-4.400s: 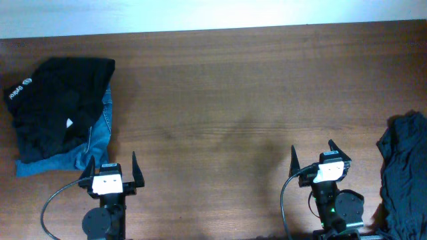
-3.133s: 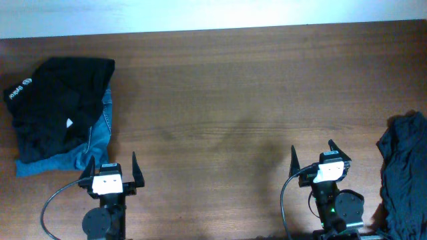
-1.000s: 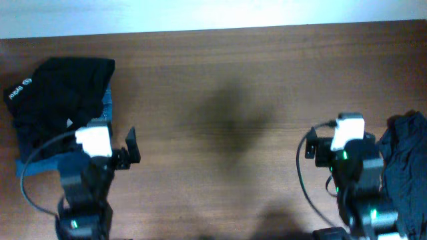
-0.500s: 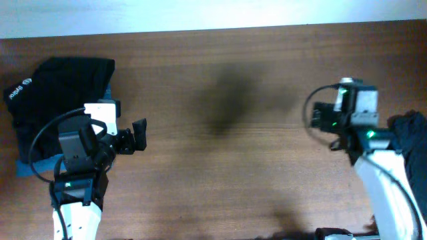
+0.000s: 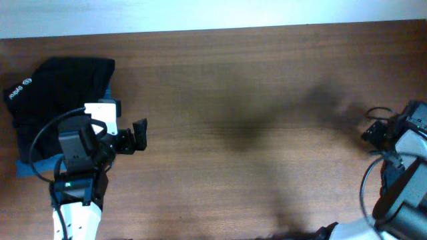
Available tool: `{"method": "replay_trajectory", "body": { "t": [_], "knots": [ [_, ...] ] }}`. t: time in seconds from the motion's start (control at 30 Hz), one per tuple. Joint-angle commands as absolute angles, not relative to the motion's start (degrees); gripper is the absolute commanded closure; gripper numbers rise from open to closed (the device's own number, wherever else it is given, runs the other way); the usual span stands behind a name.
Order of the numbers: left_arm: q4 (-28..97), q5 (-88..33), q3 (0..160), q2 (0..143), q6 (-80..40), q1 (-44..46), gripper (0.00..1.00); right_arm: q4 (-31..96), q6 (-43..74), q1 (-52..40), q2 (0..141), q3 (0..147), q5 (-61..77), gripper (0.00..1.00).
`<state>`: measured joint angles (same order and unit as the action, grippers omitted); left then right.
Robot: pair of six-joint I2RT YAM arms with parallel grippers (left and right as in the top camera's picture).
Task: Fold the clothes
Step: 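Reach the right gripper to the dark shirt at the right edge and grasp it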
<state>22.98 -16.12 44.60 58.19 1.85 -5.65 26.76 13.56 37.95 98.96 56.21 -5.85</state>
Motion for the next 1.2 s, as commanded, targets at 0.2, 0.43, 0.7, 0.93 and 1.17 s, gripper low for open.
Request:
{"method": "replay_trajectory", "body": {
  "t": [0.2,0.43,0.7,0.93,1.17],
  "knots": [
    [22.8,-17.2,45.7,58.3,1.3,-5.9,0.01,20.6,15.5,40.2,106.4,56.9,-3.5,0.11],
    [22.8,-17.2,45.7,58.3,1.3,-5.9,0.01,19.5,15.5,40.2,106.4,56.9,-5.4,0.25],
    [22.8,-17.2,45.7,58.3,1.3,-5.9,0.01,19.2,15.5,40.2,106.4,56.9,-5.6,0.42],
    [22.9,-17.2,45.7,58.3,1.3,-5.9,0.0,18.5,15.5,40.2,106.4,56.9,-4.6,0.96],
    [22.8,-17.2,45.7,58.3,1.3,-5.9,0.0,18.3,15.2,40.0,106.0,58.5,6.5,0.96]
  ]
}}
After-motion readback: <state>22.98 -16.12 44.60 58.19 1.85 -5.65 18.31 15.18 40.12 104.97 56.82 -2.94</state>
